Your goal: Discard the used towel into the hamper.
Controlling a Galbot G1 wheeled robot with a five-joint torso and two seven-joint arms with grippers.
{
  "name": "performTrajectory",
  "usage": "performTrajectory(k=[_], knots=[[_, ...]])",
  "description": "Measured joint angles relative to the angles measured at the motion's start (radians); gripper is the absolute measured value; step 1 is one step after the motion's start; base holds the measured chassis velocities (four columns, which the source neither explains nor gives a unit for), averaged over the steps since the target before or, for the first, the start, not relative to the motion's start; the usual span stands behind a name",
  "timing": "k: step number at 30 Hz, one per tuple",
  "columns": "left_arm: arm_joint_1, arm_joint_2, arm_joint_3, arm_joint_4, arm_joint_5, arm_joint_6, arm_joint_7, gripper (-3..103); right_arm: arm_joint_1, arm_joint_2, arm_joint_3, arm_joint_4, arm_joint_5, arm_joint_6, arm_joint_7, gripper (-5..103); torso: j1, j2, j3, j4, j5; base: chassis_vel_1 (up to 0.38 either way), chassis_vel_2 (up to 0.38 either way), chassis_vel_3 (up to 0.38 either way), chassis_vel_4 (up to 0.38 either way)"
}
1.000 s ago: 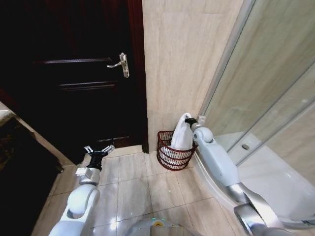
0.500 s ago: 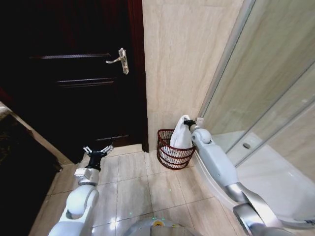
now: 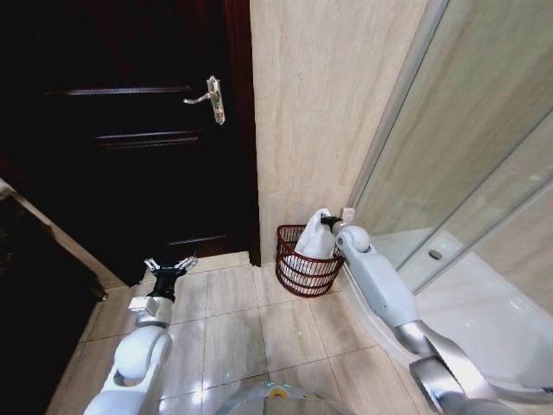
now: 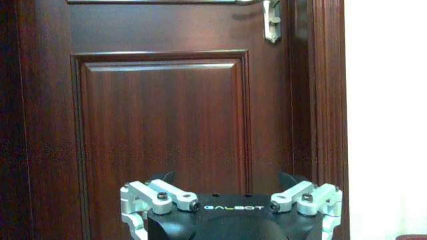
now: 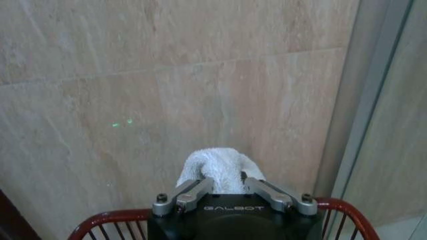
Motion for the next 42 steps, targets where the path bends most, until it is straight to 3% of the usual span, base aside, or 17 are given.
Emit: performTrajectory(k=[20,32,39,40,41,42], knots=[[-0.003,0.001,0.006,0.003,0.002,0.002,0.0,100,0.003,0.012,0.035,-0.063,0.007,-0.067,-0.063,5,-0.03,-0.082,-0.052,0.0,0.0,0.0,0.0,0.0,0.0],[-0.002,0.004,0.006,0.003,0.002,0.008,-0.002,100,0.026,0.034,0.038,-0.134,-0.049,-0.102,-0.12,5,-0.046,-0.127,-0.081,0.0,0.0,0.0,0.0,0.0,0.0],[-0.009,0.005,0.014,0.003,0.002,0.011,-0.003,100,0.053,0.039,0.053,-0.166,-0.067,-0.159,-0.164,3,-0.053,-0.156,-0.103,0.0,0.0,0.0,0.0,0.0,0.0],[-0.01,0.005,0.017,0.003,0.003,0.011,-0.003,100,0.059,0.04,0.057,-0.171,-0.068,-0.174,-0.17,7,-0.054,-0.16,-0.106,0.0,0.0,0.0,0.0,0.0,0.0],[-0.015,0.005,0.023,0.006,0.003,0.01,-0.005,100,0.07,0.043,0.062,-0.187,-0.07,-0.202,-0.18,17,-0.059,-0.173,-0.114,0.0,0.0,0.0,0.0,0.0,0.0],[-0.015,0.005,0.023,0.006,0.003,0.01,-0.005,100,0.07,0.043,0.062,-0.187,-0.07,-0.202,-0.18,17,-0.059,-0.173,-0.114,0.0,0.0,0.0,0.0,0.0,0.0]])
